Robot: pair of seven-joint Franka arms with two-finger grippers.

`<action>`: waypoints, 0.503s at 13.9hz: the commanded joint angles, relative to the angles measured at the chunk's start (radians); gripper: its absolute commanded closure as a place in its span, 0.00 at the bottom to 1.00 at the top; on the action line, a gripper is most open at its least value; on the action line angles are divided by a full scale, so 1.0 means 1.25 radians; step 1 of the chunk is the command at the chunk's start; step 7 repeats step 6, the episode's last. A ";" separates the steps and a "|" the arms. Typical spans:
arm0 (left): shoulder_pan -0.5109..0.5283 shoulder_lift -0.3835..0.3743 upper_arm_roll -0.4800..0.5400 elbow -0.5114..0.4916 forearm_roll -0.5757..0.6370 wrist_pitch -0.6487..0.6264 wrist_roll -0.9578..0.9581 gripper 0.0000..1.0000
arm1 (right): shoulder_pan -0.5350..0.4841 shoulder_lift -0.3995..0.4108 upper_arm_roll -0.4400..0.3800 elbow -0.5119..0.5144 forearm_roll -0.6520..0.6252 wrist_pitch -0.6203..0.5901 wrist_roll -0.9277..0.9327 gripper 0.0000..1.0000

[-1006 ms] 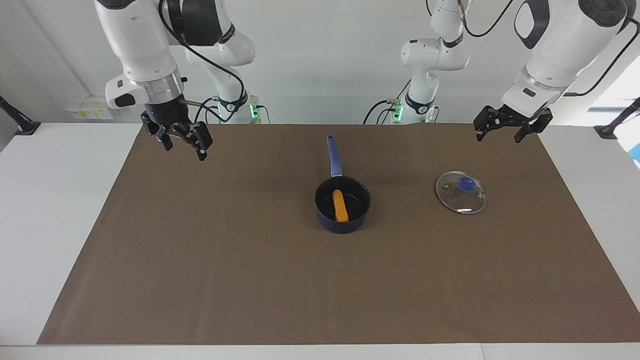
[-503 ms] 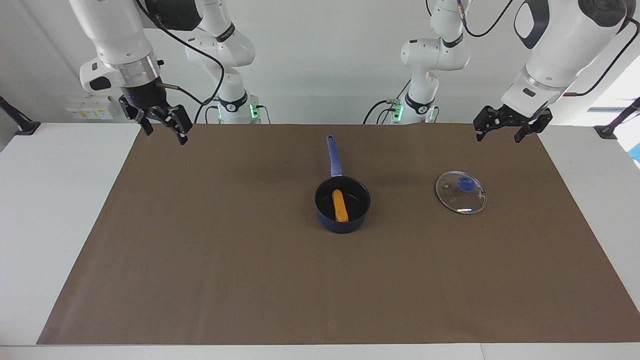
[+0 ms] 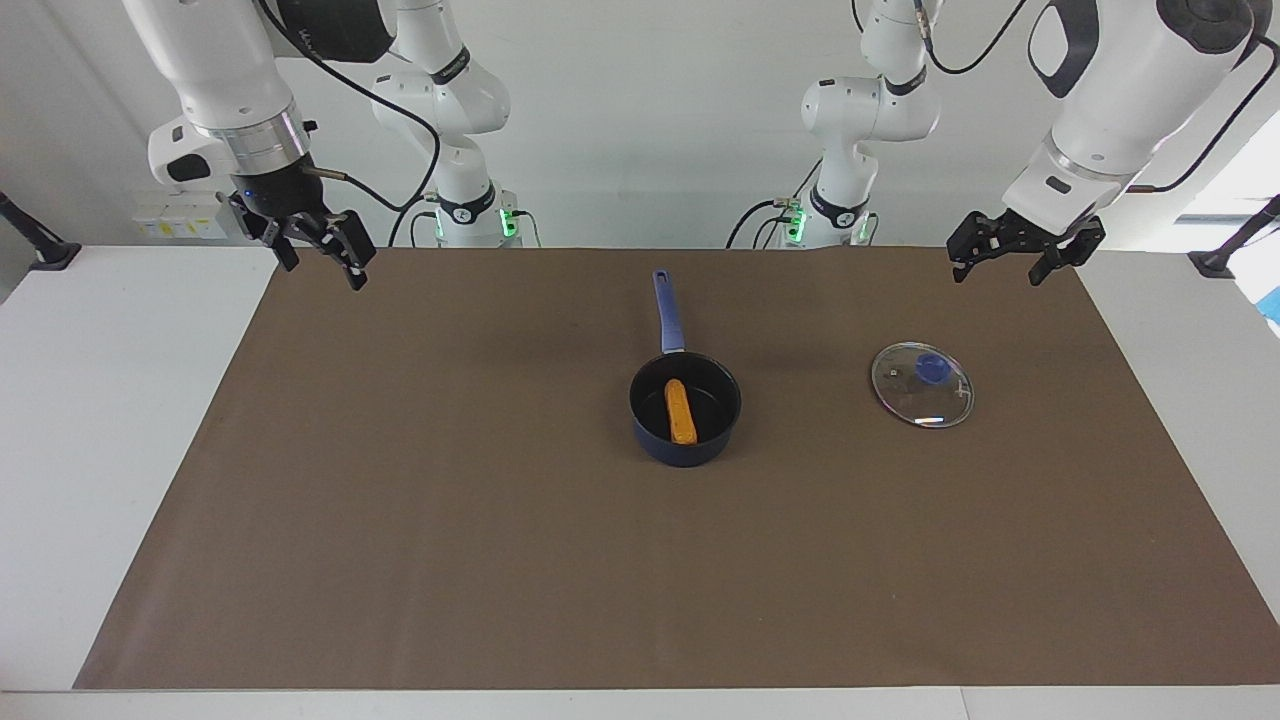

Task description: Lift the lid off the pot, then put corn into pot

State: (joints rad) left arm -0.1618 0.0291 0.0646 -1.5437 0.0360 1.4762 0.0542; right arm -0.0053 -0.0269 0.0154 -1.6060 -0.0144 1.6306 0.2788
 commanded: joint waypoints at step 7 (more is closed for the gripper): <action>0.005 -0.002 0.001 0.005 -0.014 -0.013 0.008 0.00 | -0.004 -0.001 0.009 -0.001 0.014 -0.007 -0.062 0.00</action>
